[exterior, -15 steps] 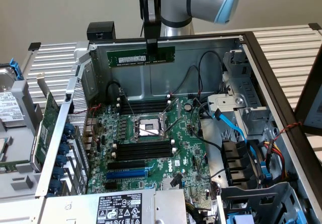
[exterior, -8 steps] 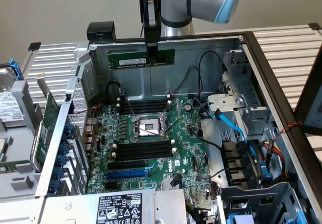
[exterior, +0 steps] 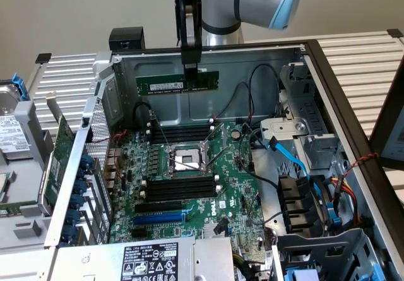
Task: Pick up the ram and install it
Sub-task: 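Insert the ram into the slot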
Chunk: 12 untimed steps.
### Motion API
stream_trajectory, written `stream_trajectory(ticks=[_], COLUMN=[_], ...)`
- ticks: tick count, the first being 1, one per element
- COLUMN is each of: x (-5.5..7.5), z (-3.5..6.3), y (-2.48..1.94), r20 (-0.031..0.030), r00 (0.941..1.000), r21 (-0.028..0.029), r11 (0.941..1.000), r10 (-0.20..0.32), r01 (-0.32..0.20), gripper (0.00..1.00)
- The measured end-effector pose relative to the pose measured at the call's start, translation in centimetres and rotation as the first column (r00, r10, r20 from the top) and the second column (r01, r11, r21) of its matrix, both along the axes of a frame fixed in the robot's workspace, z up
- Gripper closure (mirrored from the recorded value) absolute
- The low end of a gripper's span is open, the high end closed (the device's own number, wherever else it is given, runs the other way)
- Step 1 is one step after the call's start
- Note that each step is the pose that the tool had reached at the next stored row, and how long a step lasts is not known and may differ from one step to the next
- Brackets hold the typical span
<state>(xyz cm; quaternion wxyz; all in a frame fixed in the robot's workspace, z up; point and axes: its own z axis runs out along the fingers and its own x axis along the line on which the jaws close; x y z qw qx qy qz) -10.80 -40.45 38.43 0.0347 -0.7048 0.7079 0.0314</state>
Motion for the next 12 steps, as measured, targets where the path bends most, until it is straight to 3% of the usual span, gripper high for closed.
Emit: stream_trajectory(ticks=[2, 4, 12], x=[0.0, -0.1, -0.5], z=[-0.19, -0.44, -1.85], y=[0.0, 0.0, 0.0], r20=[0.0001, 0.0002, 0.0015], r00=[1.0, 1.0, 0.9995], r21=[-0.0105, -0.0159, -0.016], r11=[0.9999, 0.9999, 0.9994], r10=[0.0, -0.002, -0.032], r01=[0.0, 0.002, 0.032], gripper=[0.88, 0.88, 0.88])
